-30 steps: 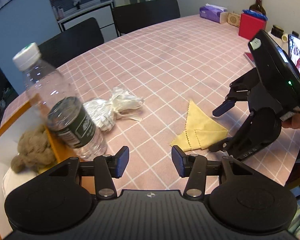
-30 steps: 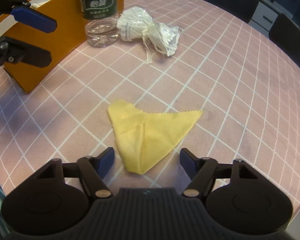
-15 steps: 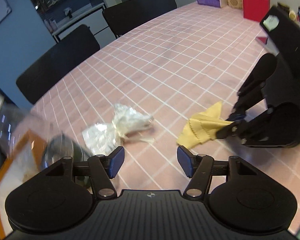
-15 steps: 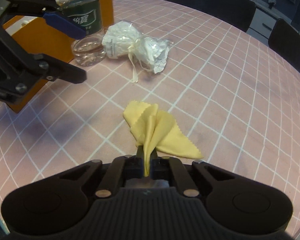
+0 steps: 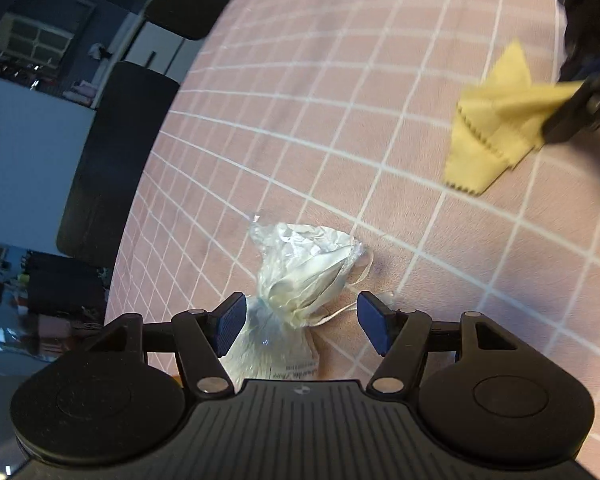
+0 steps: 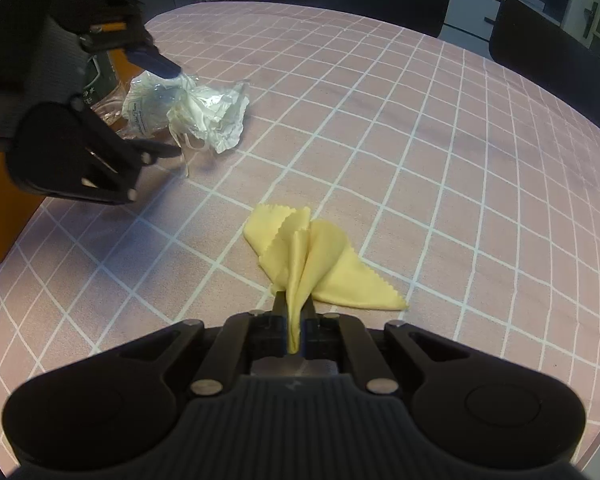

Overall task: Organize soft objects
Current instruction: 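Grasp the clear plastic bag with the left tool while the right tool grasps the yellow cloth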

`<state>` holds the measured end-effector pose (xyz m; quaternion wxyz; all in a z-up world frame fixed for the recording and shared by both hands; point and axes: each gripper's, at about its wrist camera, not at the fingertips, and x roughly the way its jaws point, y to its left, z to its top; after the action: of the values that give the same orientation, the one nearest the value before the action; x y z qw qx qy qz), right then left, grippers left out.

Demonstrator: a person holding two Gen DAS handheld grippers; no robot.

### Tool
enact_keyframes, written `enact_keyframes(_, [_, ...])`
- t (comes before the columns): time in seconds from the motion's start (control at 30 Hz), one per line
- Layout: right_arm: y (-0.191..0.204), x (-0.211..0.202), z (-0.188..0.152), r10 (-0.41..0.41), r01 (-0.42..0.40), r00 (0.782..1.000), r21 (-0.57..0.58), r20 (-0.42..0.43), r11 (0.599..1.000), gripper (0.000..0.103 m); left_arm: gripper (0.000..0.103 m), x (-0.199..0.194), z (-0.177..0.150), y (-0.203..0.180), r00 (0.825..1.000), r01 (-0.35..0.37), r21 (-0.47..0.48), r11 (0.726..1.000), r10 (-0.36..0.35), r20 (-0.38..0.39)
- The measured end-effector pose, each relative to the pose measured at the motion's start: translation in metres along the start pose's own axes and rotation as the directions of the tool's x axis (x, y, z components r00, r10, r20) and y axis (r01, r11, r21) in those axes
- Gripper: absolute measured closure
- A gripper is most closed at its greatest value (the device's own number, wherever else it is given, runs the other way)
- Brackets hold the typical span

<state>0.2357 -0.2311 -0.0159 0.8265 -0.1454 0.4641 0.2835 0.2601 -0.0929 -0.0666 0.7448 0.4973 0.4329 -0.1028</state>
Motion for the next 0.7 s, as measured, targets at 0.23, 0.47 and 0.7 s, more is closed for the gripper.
enact_keyframes(0.23, [0.001,-0.002,-0.002,0.019,-0.018,1.0,-0.024,0.008,1.0,0.089,0.032,0.017,0.009,0.001,0.999,-0.051,0.036,0.998,0.051,-0.003])
enact_keyframes(0.47, [0.003,-0.005,0.0,0.001,0.001,0.999,-0.036,0.035,0.999,0.051,0.06,0.022,0.009,0.001,0.998,-0.058,0.025,0.998,0.058,-0.012])
enact_keyframes(0.7, [-0.004,0.005,0.014,-0.005,0.005,1.0,-0.001,0.028,1.0,0.057,0.064,-0.009,0.007,0.007,0.998,0.037,-0.091,0.995,-0.032,0.057])
